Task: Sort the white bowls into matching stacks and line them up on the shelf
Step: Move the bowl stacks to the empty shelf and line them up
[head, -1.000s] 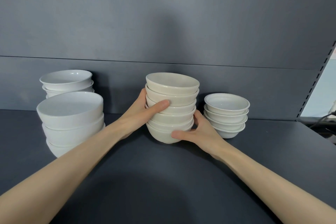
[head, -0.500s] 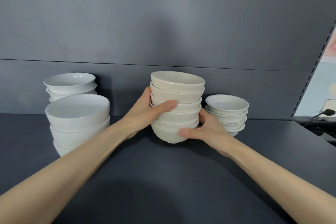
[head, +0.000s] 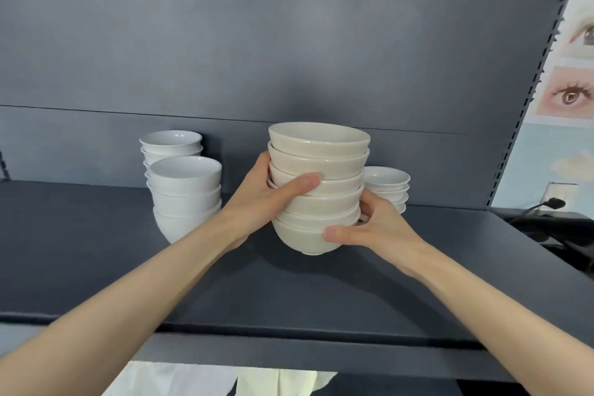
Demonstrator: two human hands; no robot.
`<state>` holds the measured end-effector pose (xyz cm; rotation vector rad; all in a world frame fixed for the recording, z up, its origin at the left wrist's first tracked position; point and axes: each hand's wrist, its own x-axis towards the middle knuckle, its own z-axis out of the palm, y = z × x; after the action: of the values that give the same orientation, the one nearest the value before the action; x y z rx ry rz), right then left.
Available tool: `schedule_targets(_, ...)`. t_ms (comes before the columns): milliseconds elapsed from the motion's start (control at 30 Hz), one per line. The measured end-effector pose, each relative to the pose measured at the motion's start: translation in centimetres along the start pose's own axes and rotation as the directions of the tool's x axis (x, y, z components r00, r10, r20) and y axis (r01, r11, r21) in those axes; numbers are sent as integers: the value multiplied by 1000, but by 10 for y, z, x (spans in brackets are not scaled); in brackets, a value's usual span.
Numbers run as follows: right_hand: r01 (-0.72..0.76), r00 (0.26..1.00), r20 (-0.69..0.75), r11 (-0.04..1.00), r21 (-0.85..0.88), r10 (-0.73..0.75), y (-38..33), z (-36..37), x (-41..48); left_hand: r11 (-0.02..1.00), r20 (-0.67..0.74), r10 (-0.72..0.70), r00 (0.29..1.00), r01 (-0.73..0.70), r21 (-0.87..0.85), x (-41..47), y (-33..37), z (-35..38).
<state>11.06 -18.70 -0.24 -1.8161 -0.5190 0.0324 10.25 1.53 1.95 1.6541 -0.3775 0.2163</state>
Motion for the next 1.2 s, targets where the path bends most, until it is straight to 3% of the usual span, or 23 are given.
schedule_targets(267, 11, 993, 114, 1000, 17, -13, -28, 54, -49, 999, -143, -13, 990, 17, 28, -96, 30, -24)
schedule_targets(467, 61, 976, 207, 998, 23, -65, -67, 121, -53, 997, -287, 16, 958, 7, 77, -152, 55, -82)
schedule_targets(967, 97, 879, 435, 967, 235, -194, -147, 425, -30, 977, -511, 41, 858, 72, 201, -317, 80, -339)
schedule_targets(1200, 108, 848, 482, 962, 252, -221, -185, 546, 8, 963, -613, 56, 788, 119, 241, -351, 78, -463)
